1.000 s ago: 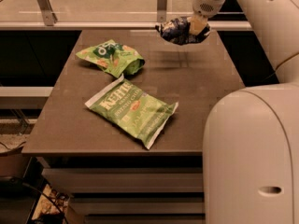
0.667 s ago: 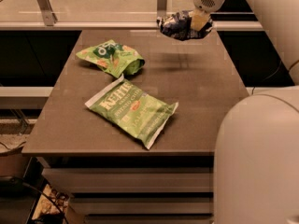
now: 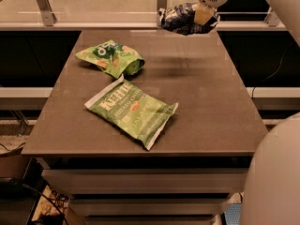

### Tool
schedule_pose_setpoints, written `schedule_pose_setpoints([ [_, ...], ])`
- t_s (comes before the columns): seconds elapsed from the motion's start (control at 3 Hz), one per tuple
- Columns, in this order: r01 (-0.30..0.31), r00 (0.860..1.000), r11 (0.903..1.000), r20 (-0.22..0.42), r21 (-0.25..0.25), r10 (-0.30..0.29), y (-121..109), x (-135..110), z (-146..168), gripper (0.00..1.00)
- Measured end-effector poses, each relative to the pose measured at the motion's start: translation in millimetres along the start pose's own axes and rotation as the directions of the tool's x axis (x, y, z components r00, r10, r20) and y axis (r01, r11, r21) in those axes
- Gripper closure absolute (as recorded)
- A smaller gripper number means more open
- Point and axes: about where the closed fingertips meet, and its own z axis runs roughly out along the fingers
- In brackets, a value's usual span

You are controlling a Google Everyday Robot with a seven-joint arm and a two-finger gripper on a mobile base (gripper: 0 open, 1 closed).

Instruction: Pick blue chip bag

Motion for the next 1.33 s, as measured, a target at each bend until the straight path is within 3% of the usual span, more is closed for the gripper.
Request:
schedule_pose_setpoints([
  [1.0, -0.005, 0.997, 0.9934, 0.071, 0.114, -0.003, -11.4, -0.5, -44.6, 1.0],
  [1.33, -0.005, 0.997, 0.9934, 0.071, 0.114, -0.003, -11.4, -0.5, -44.6, 1.0],
])
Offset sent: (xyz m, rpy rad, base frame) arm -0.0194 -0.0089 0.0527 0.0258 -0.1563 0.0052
